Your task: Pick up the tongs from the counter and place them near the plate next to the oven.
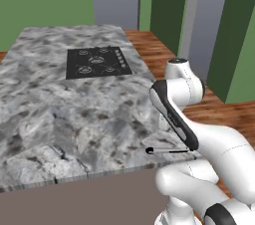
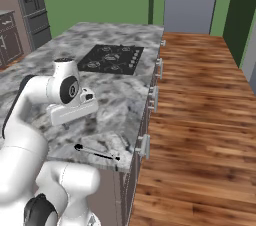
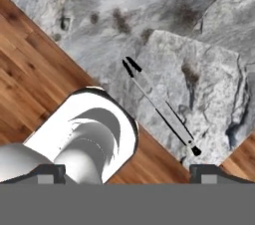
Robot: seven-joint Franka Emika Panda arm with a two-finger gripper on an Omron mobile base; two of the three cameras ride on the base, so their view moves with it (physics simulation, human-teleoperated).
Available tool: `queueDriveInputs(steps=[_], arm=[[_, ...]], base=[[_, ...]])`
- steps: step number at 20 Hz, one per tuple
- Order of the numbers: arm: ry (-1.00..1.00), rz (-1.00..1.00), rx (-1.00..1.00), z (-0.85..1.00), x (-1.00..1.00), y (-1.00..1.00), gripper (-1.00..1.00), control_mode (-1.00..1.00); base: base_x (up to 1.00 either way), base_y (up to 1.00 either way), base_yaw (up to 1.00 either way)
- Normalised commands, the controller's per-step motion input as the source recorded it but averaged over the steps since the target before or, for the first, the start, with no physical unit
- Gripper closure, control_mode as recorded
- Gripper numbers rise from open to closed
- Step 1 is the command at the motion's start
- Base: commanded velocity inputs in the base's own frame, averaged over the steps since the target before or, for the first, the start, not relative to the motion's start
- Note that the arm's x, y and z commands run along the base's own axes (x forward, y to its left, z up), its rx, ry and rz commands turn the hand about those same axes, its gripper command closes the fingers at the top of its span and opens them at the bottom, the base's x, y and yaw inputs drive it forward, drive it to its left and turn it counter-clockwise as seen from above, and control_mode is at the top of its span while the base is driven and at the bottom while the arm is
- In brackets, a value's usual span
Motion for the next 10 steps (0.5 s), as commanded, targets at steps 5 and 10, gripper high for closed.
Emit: queueDriveInputs(steps=[5, 10], arm=[[0.0, 0.01, -0.01, -0.33, 0.11, 0.14, -1.0, -1.0], [-0.1, 0.0, 0.01, -0.37, 0.05, 0.01, -1.0, -1.0]], base=[[0.0, 0.0, 0.0], [0.0, 0.0, 0.0]])
